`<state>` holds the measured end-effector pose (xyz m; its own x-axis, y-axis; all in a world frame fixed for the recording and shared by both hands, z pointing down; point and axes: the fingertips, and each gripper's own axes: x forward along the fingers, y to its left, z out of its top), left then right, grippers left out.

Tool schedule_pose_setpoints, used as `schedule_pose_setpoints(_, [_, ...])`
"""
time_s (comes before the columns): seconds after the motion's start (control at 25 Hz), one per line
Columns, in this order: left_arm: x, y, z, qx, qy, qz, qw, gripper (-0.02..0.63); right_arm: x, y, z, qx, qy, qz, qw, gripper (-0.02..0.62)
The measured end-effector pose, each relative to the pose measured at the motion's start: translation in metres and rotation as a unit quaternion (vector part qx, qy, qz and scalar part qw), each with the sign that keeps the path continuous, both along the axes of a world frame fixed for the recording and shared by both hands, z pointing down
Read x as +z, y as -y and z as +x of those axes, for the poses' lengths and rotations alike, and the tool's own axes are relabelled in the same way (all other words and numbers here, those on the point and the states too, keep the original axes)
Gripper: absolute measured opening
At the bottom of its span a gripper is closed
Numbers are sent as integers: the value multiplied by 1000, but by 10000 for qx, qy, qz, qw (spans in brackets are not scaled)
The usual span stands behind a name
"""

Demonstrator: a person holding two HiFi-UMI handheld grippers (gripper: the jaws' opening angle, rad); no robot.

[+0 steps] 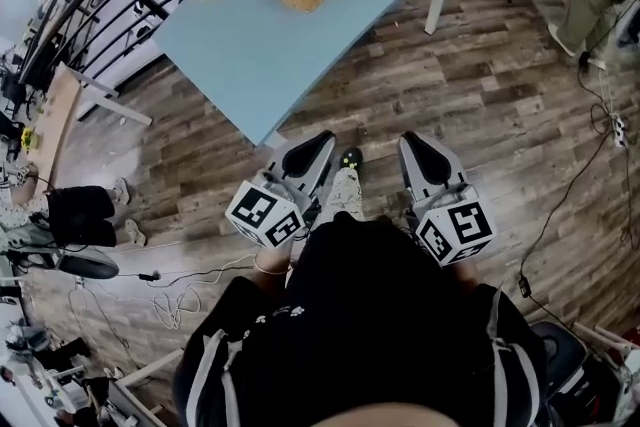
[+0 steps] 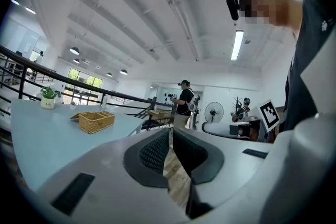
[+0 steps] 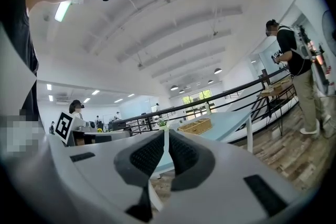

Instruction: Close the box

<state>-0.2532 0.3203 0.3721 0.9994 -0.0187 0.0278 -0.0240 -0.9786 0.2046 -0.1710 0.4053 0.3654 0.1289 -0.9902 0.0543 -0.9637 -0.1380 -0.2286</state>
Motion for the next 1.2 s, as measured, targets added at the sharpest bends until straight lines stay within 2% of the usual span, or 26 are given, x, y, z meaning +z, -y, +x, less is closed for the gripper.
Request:
schedule_pose_setpoints(0.6, [5, 49, 67, 320, -65, -217, 9992, 25, -6, 30, 58, 377, -189, -198, 9989, 46])
schedule_pose_setpoints(1.2, [-4, 153, 138, 455, -102, -233, 9986, 25, -14, 130, 130, 491, -223, -376, 9978, 58])
